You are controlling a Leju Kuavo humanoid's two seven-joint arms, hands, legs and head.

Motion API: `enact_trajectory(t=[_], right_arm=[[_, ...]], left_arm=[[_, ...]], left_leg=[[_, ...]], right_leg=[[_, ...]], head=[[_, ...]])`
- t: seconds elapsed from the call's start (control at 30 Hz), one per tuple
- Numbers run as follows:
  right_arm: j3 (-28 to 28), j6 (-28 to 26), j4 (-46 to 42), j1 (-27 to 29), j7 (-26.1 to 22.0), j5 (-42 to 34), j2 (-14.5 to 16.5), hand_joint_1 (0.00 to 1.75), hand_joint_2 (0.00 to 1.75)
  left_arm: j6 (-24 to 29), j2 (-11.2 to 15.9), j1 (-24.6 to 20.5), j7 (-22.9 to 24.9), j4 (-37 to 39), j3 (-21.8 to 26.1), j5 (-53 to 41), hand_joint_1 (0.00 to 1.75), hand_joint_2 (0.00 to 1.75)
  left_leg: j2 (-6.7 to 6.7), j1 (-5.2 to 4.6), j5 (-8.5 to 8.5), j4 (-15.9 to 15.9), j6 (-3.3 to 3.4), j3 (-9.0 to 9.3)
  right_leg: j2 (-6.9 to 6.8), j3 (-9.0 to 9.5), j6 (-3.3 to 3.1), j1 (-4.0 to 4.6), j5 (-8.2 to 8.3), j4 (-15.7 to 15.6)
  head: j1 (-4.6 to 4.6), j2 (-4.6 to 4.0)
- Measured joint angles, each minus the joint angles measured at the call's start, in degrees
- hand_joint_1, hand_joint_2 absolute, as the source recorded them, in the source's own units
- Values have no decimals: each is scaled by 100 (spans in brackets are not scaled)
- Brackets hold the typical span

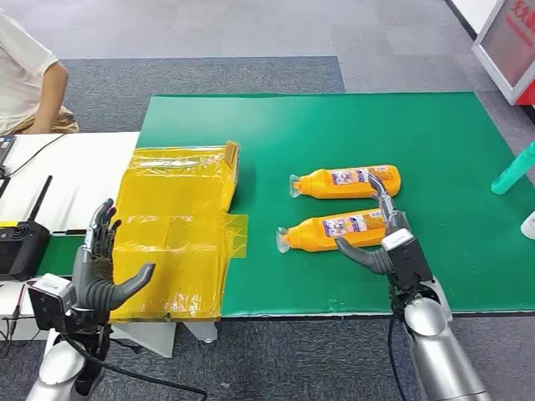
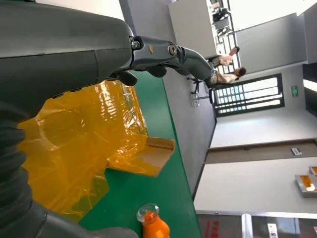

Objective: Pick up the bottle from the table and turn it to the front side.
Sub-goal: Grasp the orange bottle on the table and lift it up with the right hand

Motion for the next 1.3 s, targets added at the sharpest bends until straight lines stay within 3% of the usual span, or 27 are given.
enact_trajectory(t=[0.77, 1.0, 1.1, 1.3], right_arm=[[62, 284, 559, -438, -110, -359, 110, 0, 175], [63, 85, 620, -440, 23, -77, 111, 0, 175], [80, -126, 647, -423, 401, 523, 51, 0, 175], [361, -619, 732, -365, 2152, 3470, -471, 0, 175]], left_arm=[[80, -31, 50, 143, -164, 11, -9, 0, 175], [104, -33, 46, 163, -170, 11, 18, 0, 175], [103, -33, 46, 173, -170, 11, 43, 0, 175], [-3, -98, 57, 357, -180, 121, -46, 0, 175]], left_leg=[[0, 0, 0, 0, 0, 0], [0, 0, 0, 0, 0, 0], [0, 0, 0, 0, 0, 0], [-1, -1, -2, 0, 3, -1]], right_leg=[[-1, 2, 0, 0, 0, 0], [0, 0, 0, 0, 0, 0], [-1, 0, 0, 0, 0, 0], [-1, 2, 2, -5, 1, -1]], head=[[1, 0], [1, 0], [1, 0], [2, 0]])
